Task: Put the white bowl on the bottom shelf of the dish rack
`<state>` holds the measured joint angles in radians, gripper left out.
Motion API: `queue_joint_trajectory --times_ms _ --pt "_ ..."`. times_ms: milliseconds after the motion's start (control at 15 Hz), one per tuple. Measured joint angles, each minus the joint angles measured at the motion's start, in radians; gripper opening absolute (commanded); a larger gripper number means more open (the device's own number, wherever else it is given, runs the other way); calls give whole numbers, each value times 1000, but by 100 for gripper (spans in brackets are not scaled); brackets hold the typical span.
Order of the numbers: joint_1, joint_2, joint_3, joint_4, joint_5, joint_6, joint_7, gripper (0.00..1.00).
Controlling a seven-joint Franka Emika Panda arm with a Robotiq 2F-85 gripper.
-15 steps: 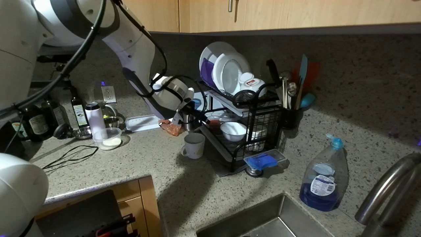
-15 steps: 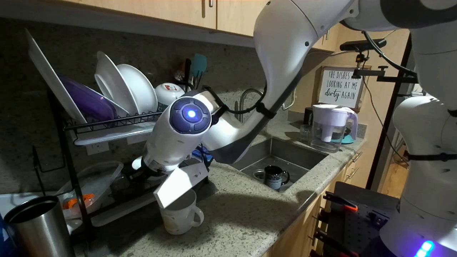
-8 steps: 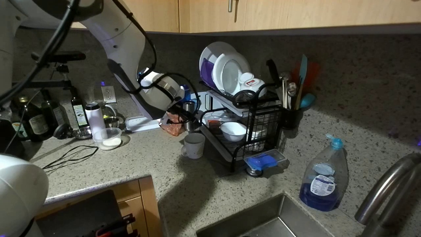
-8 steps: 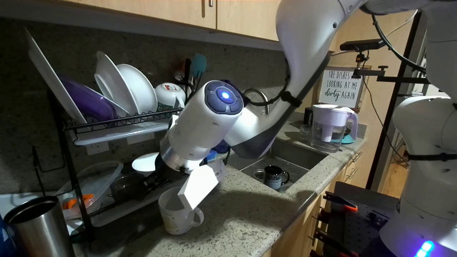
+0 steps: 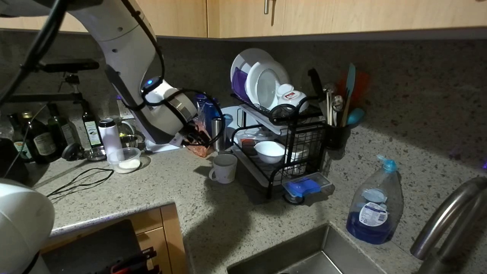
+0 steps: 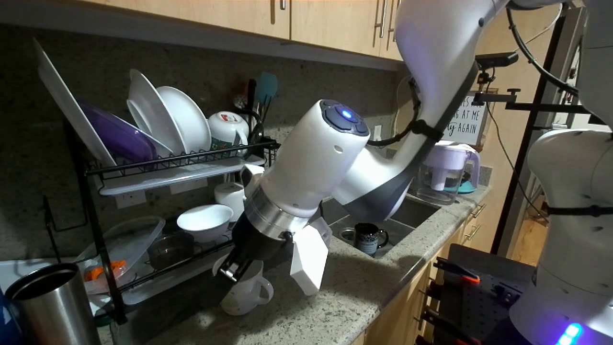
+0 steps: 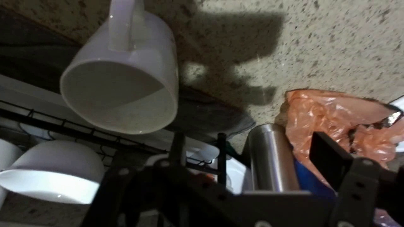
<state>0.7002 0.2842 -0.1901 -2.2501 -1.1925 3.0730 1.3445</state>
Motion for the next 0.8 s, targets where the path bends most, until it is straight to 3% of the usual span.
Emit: queue_joint_trajectory --times_ms 200,467,667,800 --pt "-47 -16 77 -63 127 23 -182 100" --pt "-156 -28 244 -130 359 10 -453 100" --pt "-234 -39 382 -149 604 -67 -680 100" --pt "-253 -59 438 -145 774 -150 -829 100"
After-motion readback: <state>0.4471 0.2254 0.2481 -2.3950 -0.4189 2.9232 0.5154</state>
